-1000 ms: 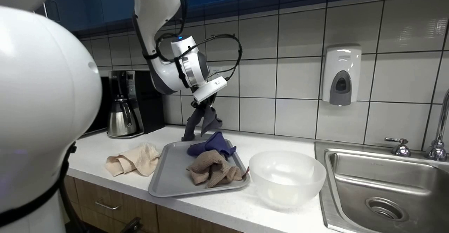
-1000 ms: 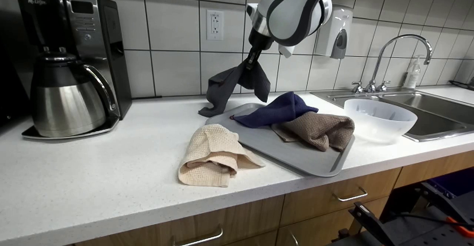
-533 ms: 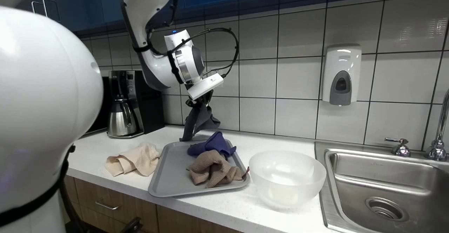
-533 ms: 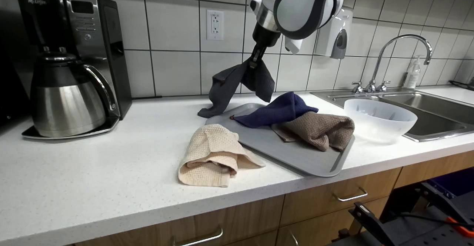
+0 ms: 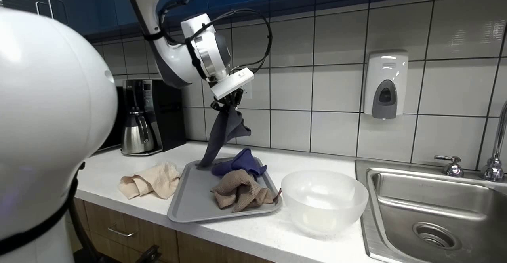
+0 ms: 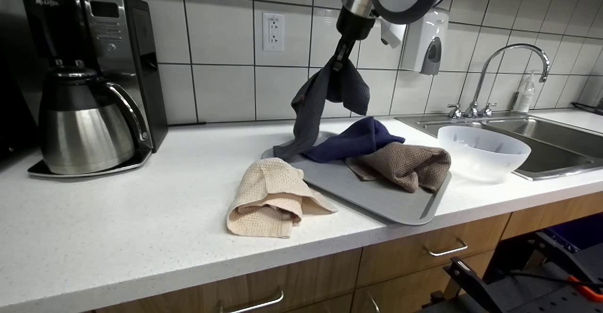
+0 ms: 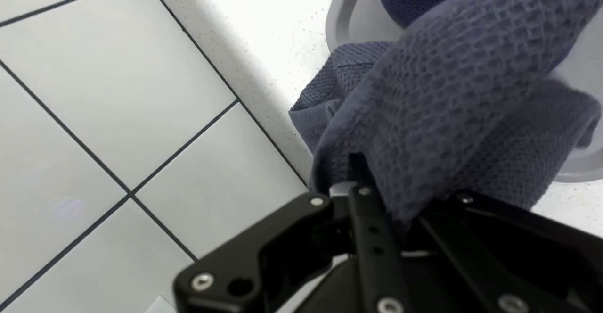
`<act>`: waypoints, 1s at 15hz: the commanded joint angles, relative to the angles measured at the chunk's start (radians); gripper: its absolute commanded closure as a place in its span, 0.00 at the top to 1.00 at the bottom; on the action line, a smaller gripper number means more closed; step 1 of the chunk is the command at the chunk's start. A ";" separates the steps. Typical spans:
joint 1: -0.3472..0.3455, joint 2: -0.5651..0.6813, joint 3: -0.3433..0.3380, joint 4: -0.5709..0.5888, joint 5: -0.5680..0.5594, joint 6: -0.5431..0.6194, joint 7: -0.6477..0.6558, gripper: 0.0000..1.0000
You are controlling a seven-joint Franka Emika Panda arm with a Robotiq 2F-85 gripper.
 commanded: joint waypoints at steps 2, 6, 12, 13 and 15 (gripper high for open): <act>0.006 -0.109 -0.027 -0.055 -0.098 -0.063 0.103 0.01; 0.009 -0.096 -0.012 -0.051 -0.067 -0.116 0.093 0.01; -0.096 -0.031 0.151 -0.020 0.044 -0.199 0.040 0.01; -0.101 -0.021 0.163 -0.015 0.052 -0.208 0.041 0.01; -0.107 0.001 0.184 -0.003 0.077 -0.234 0.035 0.01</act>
